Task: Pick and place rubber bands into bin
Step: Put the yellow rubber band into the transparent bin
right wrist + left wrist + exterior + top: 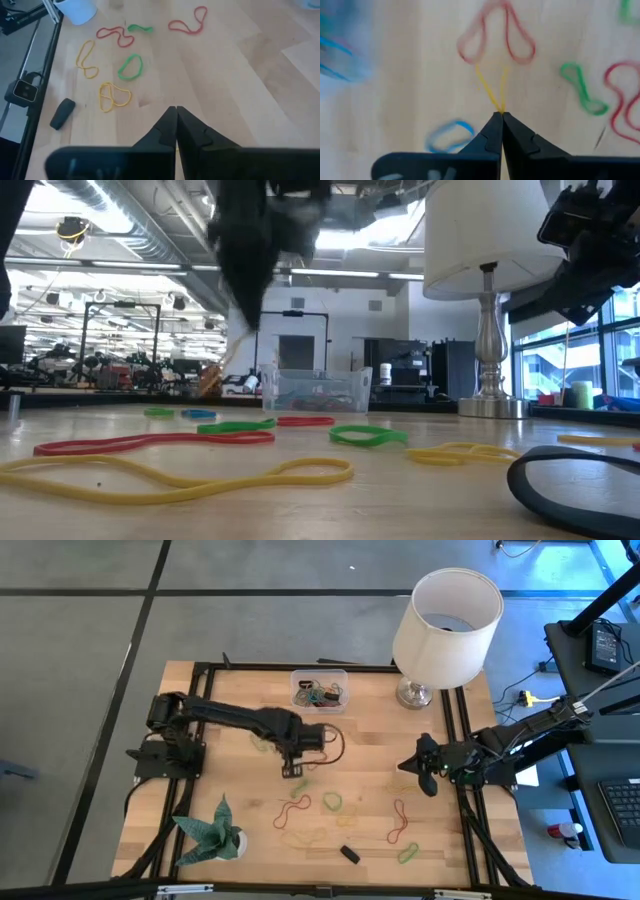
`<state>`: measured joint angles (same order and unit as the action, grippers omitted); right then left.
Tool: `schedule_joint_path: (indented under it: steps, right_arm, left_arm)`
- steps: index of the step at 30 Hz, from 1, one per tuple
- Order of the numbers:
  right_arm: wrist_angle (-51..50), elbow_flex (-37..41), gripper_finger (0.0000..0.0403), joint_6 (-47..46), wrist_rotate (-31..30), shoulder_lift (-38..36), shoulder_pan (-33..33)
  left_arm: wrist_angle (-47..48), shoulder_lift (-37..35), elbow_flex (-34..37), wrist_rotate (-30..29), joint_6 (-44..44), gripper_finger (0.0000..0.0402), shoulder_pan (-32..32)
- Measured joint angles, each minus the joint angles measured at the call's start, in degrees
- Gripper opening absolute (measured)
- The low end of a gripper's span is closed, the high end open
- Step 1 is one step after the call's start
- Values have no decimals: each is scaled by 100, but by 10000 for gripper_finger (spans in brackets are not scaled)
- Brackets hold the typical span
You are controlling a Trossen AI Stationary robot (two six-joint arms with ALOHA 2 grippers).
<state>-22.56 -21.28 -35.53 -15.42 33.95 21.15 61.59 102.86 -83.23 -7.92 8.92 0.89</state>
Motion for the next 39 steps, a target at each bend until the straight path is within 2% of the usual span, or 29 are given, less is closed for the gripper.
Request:
schedule_joint_path:
  steps: [3, 7, 10, 16, 23, 26, 32, 39]
  right_arm:
    - [1, 0, 7, 26, 0, 0, 0]
    - [1, 0, 7, 24, -261, 2, 0]
    - [1, 0, 11, 3, -634, 2, -2]
    - [1, 0, 13, 7, -1296, 2, -2]
    - [-15, 0, 14, -50, -1397, 2, -10]
    - [-35, 0, 14, -190, -1596, 2, -75]
    - [-69, 0, 14, -324, -1622, 2, -261]
    - [-69, 0, 14, -341, -1620, 2, -343]
  left_arm:
    - [464, -28, -735, -326, -485, 2, -175]
    - [314, -22, -1471, -841, -1114, 2, -601]
    - [-29, -23, -1784, -826, -1570, 2, -1070]
    - [-1161, 102, -1804, -271, -2389, 2, -2018]
    - [-1718, 852, -1796, 504, -3082, 2, -2695]
    - [-1635, 1254, -1795, 555, -3316, 2, -2791]
    - [-1344, 1813, -1791, 522, -3523, 2, -2837]
    - [-1344, 1959, -1791, 240, -3521, 6, -2736]
